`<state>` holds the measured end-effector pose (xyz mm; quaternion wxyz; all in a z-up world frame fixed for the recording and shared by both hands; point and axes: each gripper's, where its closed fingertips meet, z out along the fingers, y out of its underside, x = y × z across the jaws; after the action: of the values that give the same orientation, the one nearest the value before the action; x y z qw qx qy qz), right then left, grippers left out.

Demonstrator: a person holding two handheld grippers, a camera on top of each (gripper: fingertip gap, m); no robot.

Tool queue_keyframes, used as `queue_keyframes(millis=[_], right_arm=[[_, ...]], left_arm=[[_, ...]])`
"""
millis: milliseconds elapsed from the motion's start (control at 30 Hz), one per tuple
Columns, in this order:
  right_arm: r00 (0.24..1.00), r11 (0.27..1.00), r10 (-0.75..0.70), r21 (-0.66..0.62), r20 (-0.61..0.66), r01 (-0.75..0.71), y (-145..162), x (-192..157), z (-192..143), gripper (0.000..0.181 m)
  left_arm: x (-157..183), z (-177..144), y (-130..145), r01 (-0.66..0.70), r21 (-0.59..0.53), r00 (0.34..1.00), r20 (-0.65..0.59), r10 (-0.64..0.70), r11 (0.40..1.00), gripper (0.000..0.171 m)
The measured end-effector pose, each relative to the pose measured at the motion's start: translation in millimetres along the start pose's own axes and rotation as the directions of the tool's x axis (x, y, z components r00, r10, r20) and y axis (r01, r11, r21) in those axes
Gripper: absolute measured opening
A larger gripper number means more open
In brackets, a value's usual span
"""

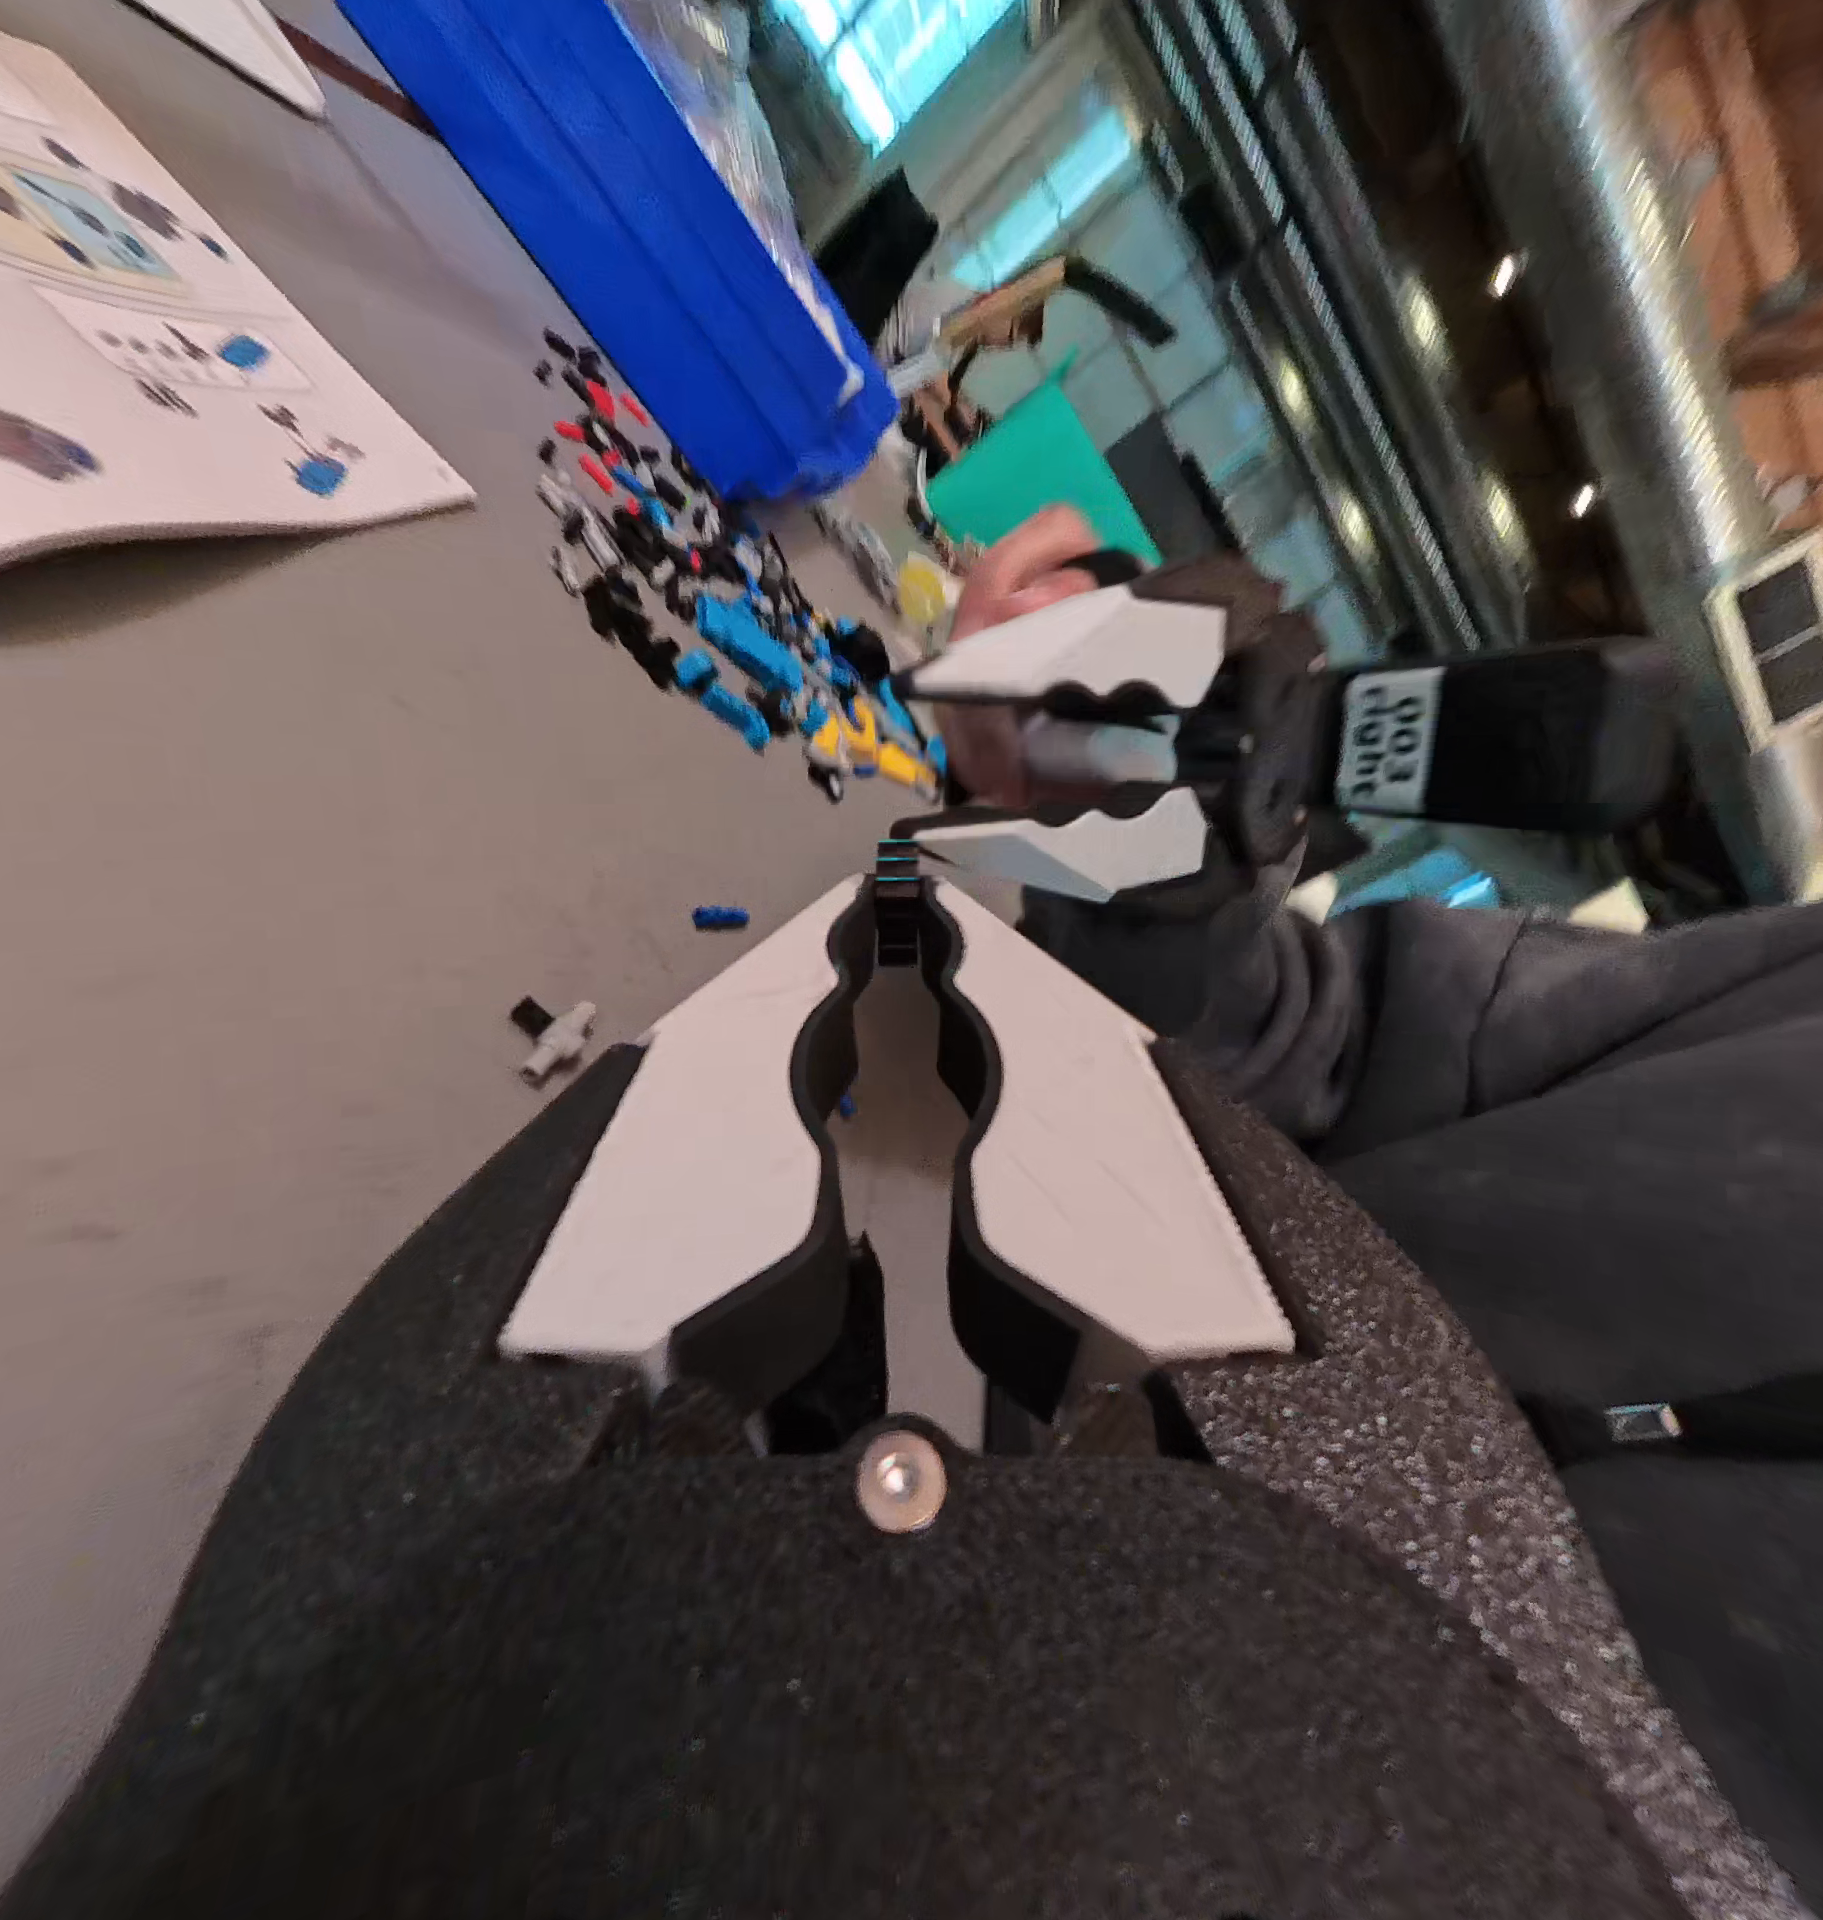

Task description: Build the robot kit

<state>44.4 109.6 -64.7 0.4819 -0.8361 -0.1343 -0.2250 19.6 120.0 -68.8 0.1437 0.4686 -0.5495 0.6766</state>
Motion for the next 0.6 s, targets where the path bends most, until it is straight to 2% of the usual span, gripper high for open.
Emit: queue_keyframes(millis=[33,67,133,167,233,267,367,433,600], right_arm=[[0.989,0.99,0.144,0.004,0.04,-0.144,2.9,-2.3,0.8,0.041],[0.946,0.95,0.308,0.012,0.105,-0.311,2.0,-8.1,3.0,0.052],[0.777,0.802,0.566,0.035,0.274,-0.596,-12.5,-24.1,8.6,0.066],[0.704,0.73,0.638,0.046,0.312,-0.682,-19.4,-27.0,12.4,0.064],[0.655,0.663,0.693,0.088,0.301,-0.743,-27.6,-26.8,18.0,0.042],[0.673,0.67,0.685,0.123,0.279,-0.732,-32.2,-27.3,18.9,0.036],[0.791,0.78,0.595,0.139,0.141,-0.611,-31.4,-27.6,22.7,0.028],[0.841,0.827,0.538,0.153,0.062,-0.541,-30.7,-21.0,20.4,0.009],[0.873,0.867,0.477,0.104,0.104,-0.486,-23.9,-26.2,18.4,0.007]], left_arm=[[1.4,-4.4,-7.7,0.025,0.045,0.999,-0.022,-0.024,0.999,0.007],[4.3,-8.4,-14.7,0.047,0.085,0.998,-0.053,-0.043,0.995,0.007],[9.0,-13.3,-24.5,0.08,0.143,0.993,-0.102,-0.065,0.986,0.007],[10.4,-14.1,-26.5,0.096,0.156,0.99,-0.121,-0.078,0.983,0.007],[9.0,-13.3,-27.4,0.135,0.167,0.984,-0.138,-0.112,0.977,0.007],[8.1,-13.3,-27.7,0.155,0.173,0.981,-0.146,-0.13,0.973,0.007],[8.3,-13.7,-27.6,0.198,0.177,0.97,-0.174,-0.167,0.964,0.007],[10.4,-12.8,-25.7,0.193,0.167,0.97,-0.18,-0.162,0.967,0.007],[9.7,-9.2,-19.6,0.157,0.137,0.979,-0.149,-0.136,0.978,0.007]])
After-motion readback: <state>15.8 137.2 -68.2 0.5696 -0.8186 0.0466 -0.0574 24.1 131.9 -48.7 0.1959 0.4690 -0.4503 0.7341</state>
